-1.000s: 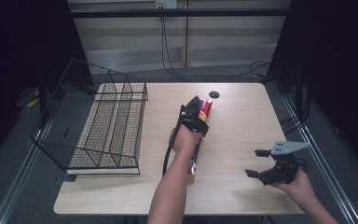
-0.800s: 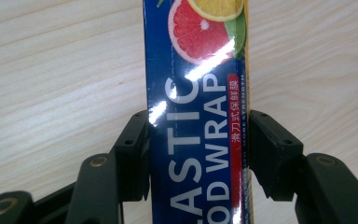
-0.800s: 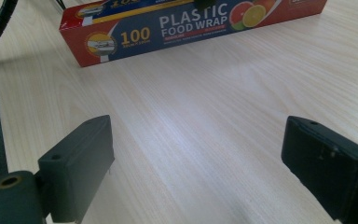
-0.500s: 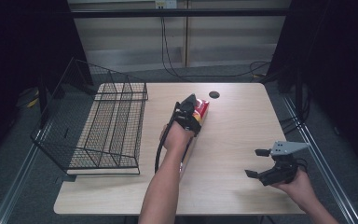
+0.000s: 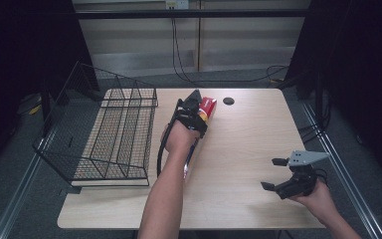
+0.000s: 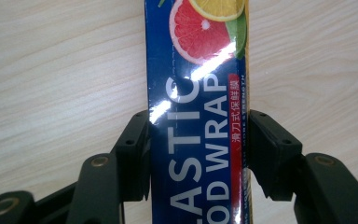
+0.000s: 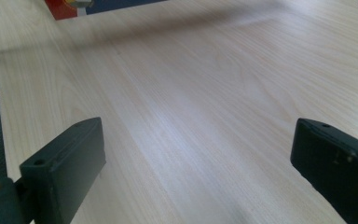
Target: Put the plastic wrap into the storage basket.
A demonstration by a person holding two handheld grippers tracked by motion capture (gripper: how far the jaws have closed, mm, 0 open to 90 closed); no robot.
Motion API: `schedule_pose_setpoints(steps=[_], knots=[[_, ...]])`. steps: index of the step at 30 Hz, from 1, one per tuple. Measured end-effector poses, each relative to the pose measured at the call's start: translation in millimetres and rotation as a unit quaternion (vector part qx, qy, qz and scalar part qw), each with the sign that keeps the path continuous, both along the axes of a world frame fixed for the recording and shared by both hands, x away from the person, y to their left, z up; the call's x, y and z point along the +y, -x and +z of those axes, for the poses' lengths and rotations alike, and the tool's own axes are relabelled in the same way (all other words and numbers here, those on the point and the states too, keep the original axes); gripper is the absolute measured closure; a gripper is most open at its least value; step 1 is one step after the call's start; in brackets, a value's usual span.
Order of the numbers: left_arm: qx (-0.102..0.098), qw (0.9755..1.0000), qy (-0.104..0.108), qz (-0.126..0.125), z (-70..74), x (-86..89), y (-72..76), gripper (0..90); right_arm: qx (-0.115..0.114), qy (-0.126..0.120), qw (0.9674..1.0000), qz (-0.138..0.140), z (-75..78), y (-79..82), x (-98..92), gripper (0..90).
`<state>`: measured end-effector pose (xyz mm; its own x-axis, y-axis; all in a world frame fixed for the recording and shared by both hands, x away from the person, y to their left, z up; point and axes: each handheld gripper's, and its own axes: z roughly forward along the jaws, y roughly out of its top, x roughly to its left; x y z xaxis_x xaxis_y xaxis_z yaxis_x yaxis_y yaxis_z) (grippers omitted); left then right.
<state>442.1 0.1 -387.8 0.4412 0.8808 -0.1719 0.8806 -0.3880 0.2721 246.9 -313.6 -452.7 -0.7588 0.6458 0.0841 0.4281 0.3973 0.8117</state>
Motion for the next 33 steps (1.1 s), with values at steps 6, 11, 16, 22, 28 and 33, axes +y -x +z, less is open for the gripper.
schedule_pose_setpoints(steps=[6, 11, 16, 22, 28, 33], knots=[[0.000, 1.0000, 0.001, 0.002, 10.7, 5.8, 0.0, 46.5, -0.001, -0.002, 1.0000, 0.001, 0.2, -0.4, 0.4, 1.9], [-0.002, 1.0000, -0.002, 0.002, 22.2, 12.3, 0.0, 46.5, -0.001, -0.004, 1.0000, 0.003, 0.1, -0.6, 0.8, 1.4], [-0.006, 0.9999, -0.004, 0.008, 34.7, 21.3, 0.0, 46.4, -0.004, -0.008, 1.0000, 0.003, 0.5, -1.0, 0.0, 1.1], [0.000, 0.9998, 0.010, 0.017, 46.9, 33.9, -0.4, 46.5, -0.003, -0.009, 0.9999, 0.006, 0.6, -1.1, 0.1, 1.1], [-0.002, 0.9998, -0.003, 0.020, 58.7, 37.9, -0.9, 46.5, -0.004, -0.009, 0.9999, 0.006, 0.7, -1.0, 0.1, 1.1], [0.000, 0.9997, -0.004, 0.023, 67.2, 42.2, -0.8, 46.4, -0.003, -0.008, 0.9999, 0.005, 0.6, -0.9, 0.3, 1.0]])
